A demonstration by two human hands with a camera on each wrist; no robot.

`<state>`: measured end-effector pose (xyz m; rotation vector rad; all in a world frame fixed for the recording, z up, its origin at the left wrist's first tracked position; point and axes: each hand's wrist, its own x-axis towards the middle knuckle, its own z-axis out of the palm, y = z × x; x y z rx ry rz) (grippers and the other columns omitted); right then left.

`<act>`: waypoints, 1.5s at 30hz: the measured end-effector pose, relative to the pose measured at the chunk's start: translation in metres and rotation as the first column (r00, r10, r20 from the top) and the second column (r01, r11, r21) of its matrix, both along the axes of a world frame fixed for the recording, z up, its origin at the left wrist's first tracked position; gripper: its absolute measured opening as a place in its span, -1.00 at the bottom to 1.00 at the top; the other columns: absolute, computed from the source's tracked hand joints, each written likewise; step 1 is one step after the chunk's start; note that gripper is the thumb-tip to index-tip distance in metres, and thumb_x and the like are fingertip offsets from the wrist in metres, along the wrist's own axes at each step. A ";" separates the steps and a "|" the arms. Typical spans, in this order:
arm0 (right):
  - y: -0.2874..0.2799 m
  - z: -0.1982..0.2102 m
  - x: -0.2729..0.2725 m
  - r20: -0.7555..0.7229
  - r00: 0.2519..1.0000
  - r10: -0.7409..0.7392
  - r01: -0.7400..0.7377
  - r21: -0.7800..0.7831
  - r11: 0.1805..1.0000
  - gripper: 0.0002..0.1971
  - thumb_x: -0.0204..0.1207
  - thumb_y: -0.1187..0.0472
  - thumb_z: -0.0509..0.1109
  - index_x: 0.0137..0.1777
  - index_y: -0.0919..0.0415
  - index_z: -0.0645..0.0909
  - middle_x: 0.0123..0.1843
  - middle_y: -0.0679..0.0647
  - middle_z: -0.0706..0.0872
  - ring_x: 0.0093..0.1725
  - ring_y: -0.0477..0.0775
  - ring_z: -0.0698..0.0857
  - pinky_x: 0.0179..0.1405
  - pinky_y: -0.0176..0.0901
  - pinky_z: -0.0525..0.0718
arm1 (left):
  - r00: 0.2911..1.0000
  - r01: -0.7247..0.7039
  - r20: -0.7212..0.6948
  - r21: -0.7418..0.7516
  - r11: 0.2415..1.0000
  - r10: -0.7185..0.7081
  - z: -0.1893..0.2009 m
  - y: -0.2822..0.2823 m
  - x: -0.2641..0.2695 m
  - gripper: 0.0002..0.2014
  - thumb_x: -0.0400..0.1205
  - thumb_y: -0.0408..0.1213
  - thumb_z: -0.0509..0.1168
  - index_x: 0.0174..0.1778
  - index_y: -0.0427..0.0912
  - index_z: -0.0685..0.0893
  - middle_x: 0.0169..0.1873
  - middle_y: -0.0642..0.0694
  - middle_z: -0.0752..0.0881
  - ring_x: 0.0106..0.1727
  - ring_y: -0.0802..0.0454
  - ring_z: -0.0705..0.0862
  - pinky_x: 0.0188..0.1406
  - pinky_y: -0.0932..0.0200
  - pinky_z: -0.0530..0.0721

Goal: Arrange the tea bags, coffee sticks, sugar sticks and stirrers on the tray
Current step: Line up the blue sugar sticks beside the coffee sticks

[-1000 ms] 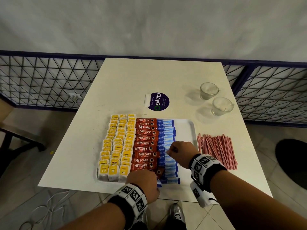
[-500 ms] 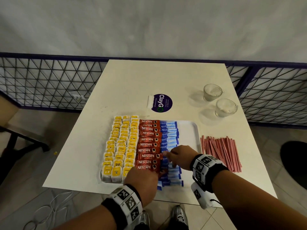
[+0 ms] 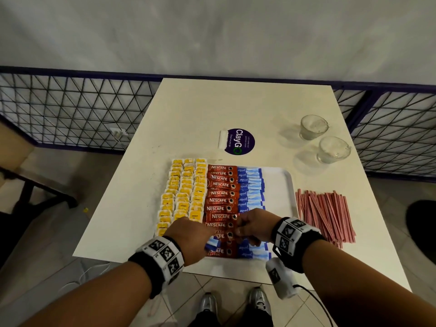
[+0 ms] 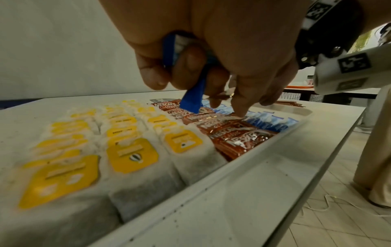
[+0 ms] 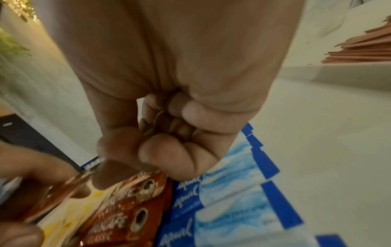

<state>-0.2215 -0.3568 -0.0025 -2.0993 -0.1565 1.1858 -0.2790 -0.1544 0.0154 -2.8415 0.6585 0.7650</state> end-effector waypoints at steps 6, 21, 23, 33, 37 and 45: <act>0.010 -0.006 -0.008 0.113 0.989 0.095 -0.071 -0.200 0.977 -0.87 0.56 0.09 0.38 -0.22 0.05 0.63 -0.47 -0.15 0.68 -0.52 -0.24 0.58 -0.52 -0.41 0.51 | 0.998 0.029 -0.049 0.030 0.999 -0.027 -0.010 0.002 0.004 -0.74 0.66 0.01 0.20 0.16 -0.05 0.57 0.08 -0.12 0.73 0.05 -0.20 0.68 0.10 -0.03 0.60; 0.014 0.000 -0.009 0.198 0.980 0.025 0.027 -0.257 0.966 -0.73 0.53 -0.09 0.38 -0.08 0.12 0.69 -0.17 -0.04 0.73 -0.17 -0.10 0.67 -0.23 -0.28 0.58 | 0.993 -0.121 -0.028 -0.176 0.977 0.118 -0.003 0.008 0.005 -0.78 0.63 -0.04 0.22 0.12 -0.04 0.56 0.01 -0.09 0.72 0.01 -0.16 0.67 -0.14 0.12 0.49; 0.011 0.009 -0.005 0.254 0.965 -0.056 0.087 -0.112 0.990 -0.76 0.53 -0.09 0.38 -0.20 0.06 0.66 -0.24 -0.06 0.72 -0.22 -0.10 0.67 -0.24 -0.26 0.59 | 0.961 -0.277 -0.084 -0.374 0.885 0.265 0.002 0.009 0.009 -0.87 0.63 -0.08 0.24 -0.04 -0.04 0.56 -0.19 -0.04 0.69 -0.17 -0.06 0.65 -0.27 0.17 0.49; 0.011 0.037 0.006 -0.015 0.934 -0.358 0.319 0.487 0.813 -0.89 0.57 0.32 0.36 -0.16 0.19 0.68 -0.34 0.27 0.53 -0.53 -0.01 0.38 -0.53 -0.20 0.34 | 0.940 -0.318 -0.076 -0.552 0.770 0.333 0.031 -0.018 0.043 -0.83 0.65 -0.17 0.29 0.09 -0.14 0.63 -0.12 -0.13 0.73 -0.23 -0.04 0.63 -0.28 0.16 0.49; 0.002 0.039 0.014 0.019 0.935 -0.355 0.301 0.486 0.820 -0.91 0.55 0.37 0.37 -0.14 0.24 0.68 -0.40 0.18 0.54 -0.54 -0.05 0.40 -0.52 -0.23 0.36 | 0.946 -0.309 -0.110 -0.589 0.747 0.305 0.038 -0.028 0.052 -0.72 0.64 -0.11 0.32 0.24 -0.09 0.64 -0.03 -0.09 0.76 -0.07 -0.06 0.71 -0.05 0.01 0.68; -0.018 0.030 0.036 0.081 0.837 -0.541 0.459 0.434 0.775 -0.84 0.53 0.35 0.35 -0.23 0.16 0.69 -0.41 0.06 0.64 -0.52 0.01 0.35 -0.56 -0.23 0.31 | 0.840 -0.507 -0.254 -0.680 0.529 0.480 0.038 -0.023 0.068 -0.76 0.58 -0.01 0.39 -0.08 -0.13 0.70 -0.25 -0.12 0.71 -0.23 -0.07 0.66 -0.08 -0.04 0.66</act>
